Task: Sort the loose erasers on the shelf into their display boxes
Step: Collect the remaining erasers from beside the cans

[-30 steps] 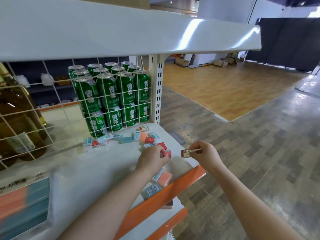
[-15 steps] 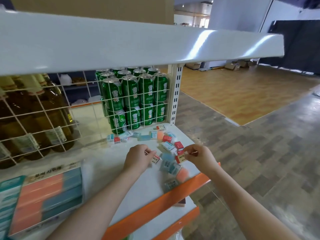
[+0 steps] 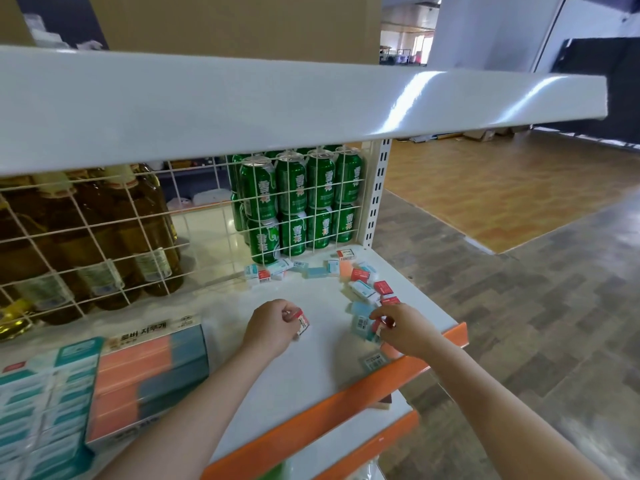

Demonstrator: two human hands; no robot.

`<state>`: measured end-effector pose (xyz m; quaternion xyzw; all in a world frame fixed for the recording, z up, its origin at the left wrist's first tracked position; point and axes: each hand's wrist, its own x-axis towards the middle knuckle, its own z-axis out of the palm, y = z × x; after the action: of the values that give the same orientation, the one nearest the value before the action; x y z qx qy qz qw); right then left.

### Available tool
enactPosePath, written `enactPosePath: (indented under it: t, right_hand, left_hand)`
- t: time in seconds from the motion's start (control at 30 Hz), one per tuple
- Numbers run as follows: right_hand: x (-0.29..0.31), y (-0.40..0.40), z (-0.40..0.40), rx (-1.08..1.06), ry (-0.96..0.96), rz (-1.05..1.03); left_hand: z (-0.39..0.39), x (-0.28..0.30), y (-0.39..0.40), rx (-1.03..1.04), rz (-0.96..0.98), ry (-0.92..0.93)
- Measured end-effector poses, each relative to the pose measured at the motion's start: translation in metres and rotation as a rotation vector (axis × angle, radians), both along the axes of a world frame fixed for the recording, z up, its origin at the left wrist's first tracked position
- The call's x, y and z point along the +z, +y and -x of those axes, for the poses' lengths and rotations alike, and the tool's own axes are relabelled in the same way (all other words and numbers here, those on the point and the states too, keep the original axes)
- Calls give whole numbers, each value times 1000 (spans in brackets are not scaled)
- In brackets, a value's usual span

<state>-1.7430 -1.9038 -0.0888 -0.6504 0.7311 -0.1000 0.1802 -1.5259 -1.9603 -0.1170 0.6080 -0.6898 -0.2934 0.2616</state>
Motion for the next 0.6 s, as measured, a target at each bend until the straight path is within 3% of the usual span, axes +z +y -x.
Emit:
enactPosePath:
  t: [0.17,0.27,0.47,0.6]
  right_hand:
    - [-1,1,-6,-112,-111,136]
    - [3,3,-12,-170,-204,221]
    - [7,9,-21,-191,-308,239]
    - [7,12,-29,-194,-367,229]
  left_hand:
    - [-14,-1,5,-80,53,-16]
    - [-17,1,8,-184,27,-168]
    - [-24,-3,14,-142,-17,-413]
    - [-31,-3,19,-140,31,-269]
